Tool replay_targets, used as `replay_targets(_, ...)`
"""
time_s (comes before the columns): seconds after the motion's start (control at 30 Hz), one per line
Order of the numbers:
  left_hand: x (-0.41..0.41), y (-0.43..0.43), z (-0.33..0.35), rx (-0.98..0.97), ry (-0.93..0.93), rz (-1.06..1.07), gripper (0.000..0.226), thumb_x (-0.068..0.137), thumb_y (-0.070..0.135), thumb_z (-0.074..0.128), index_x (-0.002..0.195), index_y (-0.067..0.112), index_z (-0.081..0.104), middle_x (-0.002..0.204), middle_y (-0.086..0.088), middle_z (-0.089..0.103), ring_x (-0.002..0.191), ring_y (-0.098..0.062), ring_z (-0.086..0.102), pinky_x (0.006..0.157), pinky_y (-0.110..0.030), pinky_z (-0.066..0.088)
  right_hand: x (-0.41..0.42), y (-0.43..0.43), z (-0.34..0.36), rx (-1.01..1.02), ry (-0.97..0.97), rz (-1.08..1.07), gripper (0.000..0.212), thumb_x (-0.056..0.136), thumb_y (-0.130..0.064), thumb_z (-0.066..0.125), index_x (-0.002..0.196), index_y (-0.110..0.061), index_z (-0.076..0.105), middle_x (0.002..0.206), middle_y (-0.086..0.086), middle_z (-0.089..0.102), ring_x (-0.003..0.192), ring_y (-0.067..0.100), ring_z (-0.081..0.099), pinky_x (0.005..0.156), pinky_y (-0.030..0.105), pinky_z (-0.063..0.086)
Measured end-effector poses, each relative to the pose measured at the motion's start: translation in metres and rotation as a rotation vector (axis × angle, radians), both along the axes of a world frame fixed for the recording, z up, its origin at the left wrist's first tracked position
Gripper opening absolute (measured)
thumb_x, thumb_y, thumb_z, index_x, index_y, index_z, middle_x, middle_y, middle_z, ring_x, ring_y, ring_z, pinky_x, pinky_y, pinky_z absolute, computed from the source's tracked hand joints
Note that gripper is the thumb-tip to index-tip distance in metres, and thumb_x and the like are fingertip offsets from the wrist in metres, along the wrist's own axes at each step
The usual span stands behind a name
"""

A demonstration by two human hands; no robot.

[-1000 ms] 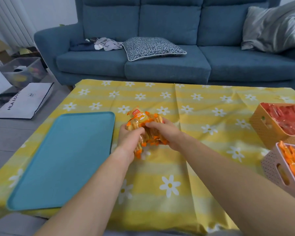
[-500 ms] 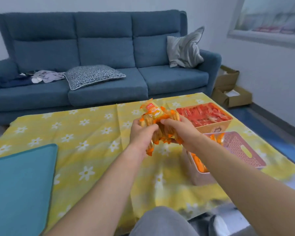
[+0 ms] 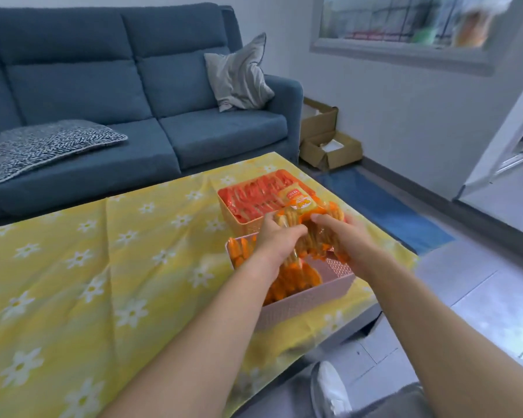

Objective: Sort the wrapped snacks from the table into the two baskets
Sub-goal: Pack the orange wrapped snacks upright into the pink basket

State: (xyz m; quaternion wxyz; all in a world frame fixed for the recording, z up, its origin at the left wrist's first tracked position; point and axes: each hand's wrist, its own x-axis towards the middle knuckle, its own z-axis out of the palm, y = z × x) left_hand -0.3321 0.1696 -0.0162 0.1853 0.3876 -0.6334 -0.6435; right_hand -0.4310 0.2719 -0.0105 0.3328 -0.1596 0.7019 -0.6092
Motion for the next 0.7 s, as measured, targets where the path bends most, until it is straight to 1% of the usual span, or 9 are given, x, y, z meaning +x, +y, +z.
replay_targets(0.1, 0.002, -0.006, -0.002, -0.079, -0.165, -0.074, 0.084, 0.054, 0.049, 0.080, 0.128, 0.021, 0.052, 0.119, -0.002, 0.068, 0.106, -0.023, 0.065, 0.098, -0.042, 0.052, -0.013, 0.003, -0.008, 0.255, 0.173, 0.094, 0.043, 0.080, -0.058, 0.075, 0.095, -0.019, 0.067, 0.089, 0.005, 0.074, 0.071, 0.016, 0.072, 0.066, 0.034, 0.062)
replay_targets(0.13, 0.005, -0.011, -0.002, -0.104, -0.209, -0.091, 0.088, 0.046, 0.058, 0.078, 0.124, 0.020, 0.059, 0.116, -0.001, 0.070, 0.104, -0.022, 0.065, 0.097, -0.040, 0.052, -0.017, 0.001, -0.010, 0.348, 0.257, 0.133, 0.057, 0.077, -0.066, 0.073, 0.098, -0.013, 0.070, 0.093, 0.008, 0.075, 0.077, 0.020, 0.072, 0.070, 0.036, 0.061)
replay_targets(0.2, 0.011, -0.024, -0.002, -0.123, -0.230, -0.120, 0.070, 0.050, 0.063, 0.080, 0.106, 0.021, 0.072, 0.105, 0.001, 0.074, 0.099, -0.018, 0.067, 0.089, -0.035, 0.052, -0.022, -0.002, -0.013, 0.448, 0.374, 0.180, 0.072, 0.074, -0.071, 0.072, 0.103, -0.005, 0.068, 0.101, 0.014, 0.073, 0.089, 0.026, 0.072, 0.080, 0.045, 0.060)
replay_targets(0.27, 0.014, -0.035, 0.000, -0.108, -0.215, -0.100, 0.053, 0.063, 0.063, 0.078, 0.093, 0.019, 0.075, 0.099, 0.003, 0.074, 0.098, -0.018, 0.066, 0.083, -0.033, 0.049, -0.024, -0.003, -0.010, 0.504, 0.483, 0.179, 0.066, 0.077, -0.070, 0.069, 0.101, -0.009, 0.066, 0.097, 0.010, 0.072, 0.083, 0.021, 0.071, 0.071, 0.040, 0.061)
replay_targets(0.33, 0.015, -0.043, 0.000, -0.142, -0.272, -0.063, 0.060, 0.064, 0.069, 0.070, 0.095, 0.017, 0.071, 0.100, 0.003, 0.069, 0.098, -0.020, 0.063, 0.084, -0.035, 0.049, -0.026, -0.004, -0.008, 0.584, 0.640, 0.113, 0.064, 0.084, -0.070, 0.061, 0.098, -0.008, 0.071, 0.089, 0.008, 0.074, 0.077, 0.020, 0.070, 0.070, 0.041, 0.062)
replay_targets(0.43, 0.018, -0.047, -0.003, -0.380, -0.434, -0.099, 0.047, 0.077, 0.058, 0.070, 0.062, 0.016, 0.056, 0.059, 0.003, 0.052, 0.057, -0.020, 0.050, 0.061, -0.030, 0.040, -0.027, -0.006, -0.012, 0.567, 0.828, -0.045, 0.038, 0.096, -0.050, 0.052, 0.099, -0.017, 0.069, 0.088, -0.001, 0.072, 0.078, 0.017, 0.067, 0.074, 0.042, 0.062)
replay_targets(0.47, 0.020, -0.048, -0.004, -0.441, -0.467, -0.101, 0.045, 0.079, 0.054, 0.069, 0.062, 0.016, 0.053, 0.057, 0.003, 0.051, 0.055, -0.020, 0.049, 0.061, -0.031, 0.041, -0.027, -0.008, -0.015, 0.515, 0.856, -0.066, 0.028, 0.097, -0.041, 0.051, 0.102, -0.020, 0.069, 0.092, -0.003, 0.071, 0.081, 0.015, 0.066, 0.076, 0.041, 0.061)
replay_targets(0.6, 0.024, -0.053, -0.009, -0.548, -0.449, -0.065, 0.027, 0.085, 0.048, 0.068, 0.101, 0.027, 0.060, 0.095, 0.009, 0.064, 0.086, -0.015, 0.062, 0.080, -0.040, 0.056, -0.017, -0.019, -0.022, 0.350, 0.882, 0.091, 0.028, 0.098, -0.031, 0.054, 0.122, -0.026, 0.067, 0.114, -0.008, 0.069, 0.101, 0.014, 0.064, 0.088, 0.038, 0.057)
replay_targets(0.7, 0.023, -0.055, -0.016, -0.595, -0.410, -0.161, 0.040, 0.091, 0.036, 0.066, 0.129, 0.030, 0.056, 0.118, 0.006, 0.061, 0.104, -0.019, 0.061, 0.087, -0.035, 0.053, -0.003, -0.033, -0.029, 0.383, 1.022, 0.250, 0.041, 0.096, -0.040, 0.055, 0.135, -0.027, 0.061, 0.123, -0.006, 0.067, 0.111, 0.017, 0.061, 0.090, 0.039, 0.055)
